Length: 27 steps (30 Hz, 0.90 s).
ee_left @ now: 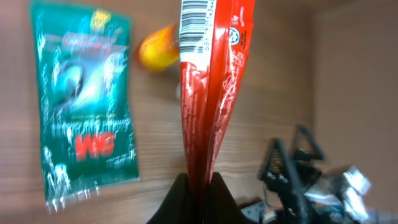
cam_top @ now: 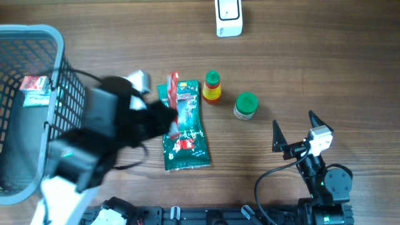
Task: Scan the item barcode
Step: 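Carry the red stick snack out and drop it beside the glove pack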
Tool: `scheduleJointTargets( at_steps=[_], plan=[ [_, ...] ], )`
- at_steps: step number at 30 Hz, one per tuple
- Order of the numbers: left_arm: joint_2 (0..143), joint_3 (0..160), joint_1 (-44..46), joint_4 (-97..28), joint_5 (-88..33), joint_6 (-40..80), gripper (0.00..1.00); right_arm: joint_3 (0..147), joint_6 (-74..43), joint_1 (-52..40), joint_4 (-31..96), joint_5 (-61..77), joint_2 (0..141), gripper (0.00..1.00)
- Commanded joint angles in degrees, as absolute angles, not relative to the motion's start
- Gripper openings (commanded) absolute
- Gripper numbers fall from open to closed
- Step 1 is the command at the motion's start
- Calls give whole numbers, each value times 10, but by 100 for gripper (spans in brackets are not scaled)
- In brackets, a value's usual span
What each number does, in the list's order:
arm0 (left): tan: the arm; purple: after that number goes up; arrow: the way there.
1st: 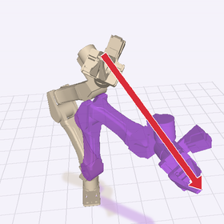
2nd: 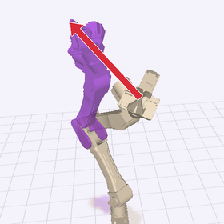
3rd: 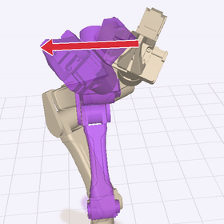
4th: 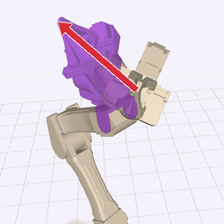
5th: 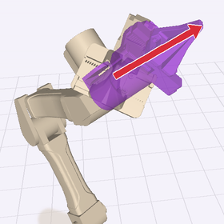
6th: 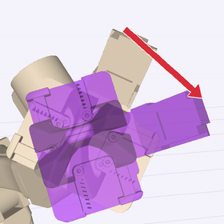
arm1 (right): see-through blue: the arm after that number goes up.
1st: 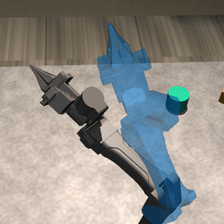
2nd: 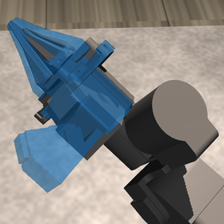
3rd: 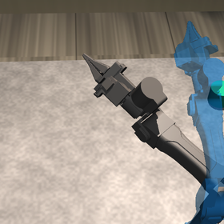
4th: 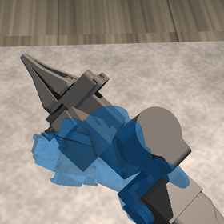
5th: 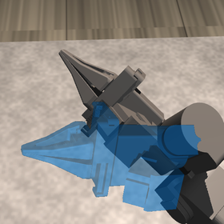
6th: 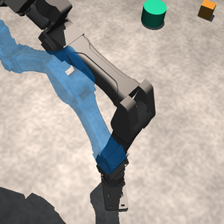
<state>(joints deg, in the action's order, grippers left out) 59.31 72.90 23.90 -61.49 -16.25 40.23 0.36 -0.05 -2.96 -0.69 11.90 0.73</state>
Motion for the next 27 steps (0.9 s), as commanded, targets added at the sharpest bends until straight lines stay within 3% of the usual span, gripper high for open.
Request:
scheduleJointTargets(
  at_steps=[1,7,14,16,20,24,27],
  plan=[
    [612,594,351,-558,-26,714,4,3,4,-32,-9,116,3,100],
    [738,463,494,-253,6,776,4,3,4,-32,-9,116,3,100],
    [931,463,524,-205,40,873,4,3,4,-32,-9,116,3,100],
    [960,463,523,-164,2,879,29,3,4,-32,-9,116,3,100],
    [952,465,524,-135,-10,872,52,3,4,-32,-9,116,3,100],
    [894,469,524,-138,12,818,100,3,4,-32,-9,116,3,100],
    [828,483,523,-161,55,740,100,3,4,-32,-9,116,3,100]
  ],
)
